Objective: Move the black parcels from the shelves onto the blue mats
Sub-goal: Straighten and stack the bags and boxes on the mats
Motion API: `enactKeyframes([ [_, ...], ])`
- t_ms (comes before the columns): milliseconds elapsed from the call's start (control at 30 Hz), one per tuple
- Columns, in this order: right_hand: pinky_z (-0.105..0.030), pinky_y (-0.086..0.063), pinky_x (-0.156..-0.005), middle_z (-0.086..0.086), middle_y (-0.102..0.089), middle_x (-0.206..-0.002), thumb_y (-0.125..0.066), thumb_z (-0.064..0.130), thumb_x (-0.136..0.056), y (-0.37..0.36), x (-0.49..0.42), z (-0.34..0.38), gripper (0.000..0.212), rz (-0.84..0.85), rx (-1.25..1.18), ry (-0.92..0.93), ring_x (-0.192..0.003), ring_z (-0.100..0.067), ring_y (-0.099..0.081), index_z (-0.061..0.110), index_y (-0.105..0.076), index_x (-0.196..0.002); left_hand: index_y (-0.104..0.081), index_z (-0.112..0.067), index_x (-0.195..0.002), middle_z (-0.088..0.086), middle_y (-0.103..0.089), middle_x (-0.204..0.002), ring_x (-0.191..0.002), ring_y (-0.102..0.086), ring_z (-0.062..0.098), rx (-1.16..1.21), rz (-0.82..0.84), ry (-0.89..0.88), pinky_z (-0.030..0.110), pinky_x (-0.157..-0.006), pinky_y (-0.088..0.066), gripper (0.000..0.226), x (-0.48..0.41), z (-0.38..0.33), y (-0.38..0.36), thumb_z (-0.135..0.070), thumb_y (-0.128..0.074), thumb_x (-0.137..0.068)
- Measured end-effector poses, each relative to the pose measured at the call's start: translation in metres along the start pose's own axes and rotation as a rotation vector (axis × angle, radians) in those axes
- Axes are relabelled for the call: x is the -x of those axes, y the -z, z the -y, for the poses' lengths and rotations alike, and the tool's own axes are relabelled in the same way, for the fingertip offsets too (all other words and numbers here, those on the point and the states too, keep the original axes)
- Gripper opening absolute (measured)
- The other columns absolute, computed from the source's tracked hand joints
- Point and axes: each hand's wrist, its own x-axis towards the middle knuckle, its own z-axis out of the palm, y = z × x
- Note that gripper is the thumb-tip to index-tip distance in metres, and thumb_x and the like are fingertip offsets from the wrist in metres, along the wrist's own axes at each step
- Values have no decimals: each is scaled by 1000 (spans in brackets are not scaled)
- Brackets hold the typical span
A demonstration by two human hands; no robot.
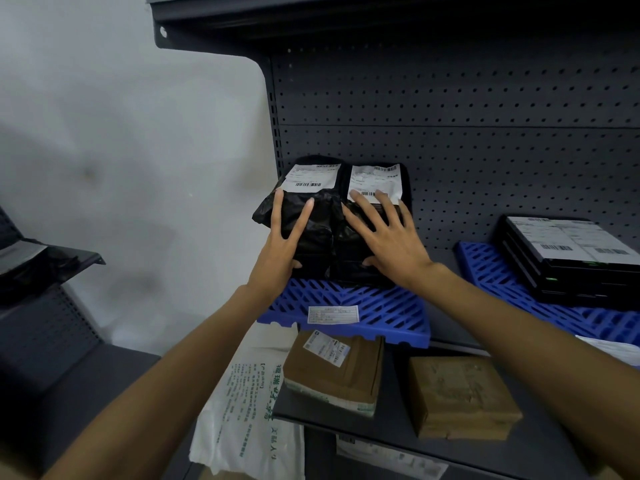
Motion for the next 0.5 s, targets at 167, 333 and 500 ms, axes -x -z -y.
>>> enactKeyframes([
  [167, -66, -6, -115, -1, 22, -162, -69, 51, -83, 7, 5, -2, 114, 35, -17, 40, -148, -36, 17, 30, 19, -153, 3, -41, -155, 5, 29, -160, -129, -41, 40, -137, 45, 77, 45, -87, -56, 130, 4, -12, 14, 7, -82, -69],
  [333, -62, 5, -116, -1, 6, -165, -51, 45, -96, 7, 42, -2, 84, 13, -61, 96, -150, -27, 13, 22, 1, -157, 12, -43, -153, -1, 27, -161, -142, -2, 59, -348, 143, 202, 69, -112, -20, 109, 17, -36, 28, -25, -73, -86],
  [500, -48, 2, -120, -1, -8, -164, -44, 41, -100, 14, 75, -12, 71, 80, -110, 176, -152, -23, 0, 19, -9, -157, 0, -39, -156, -4, 6, -165, -144, 13, 54, -425, 158, 184, 68, -115, -1, 83, 32, -69, 36, -34, -57, -95],
])
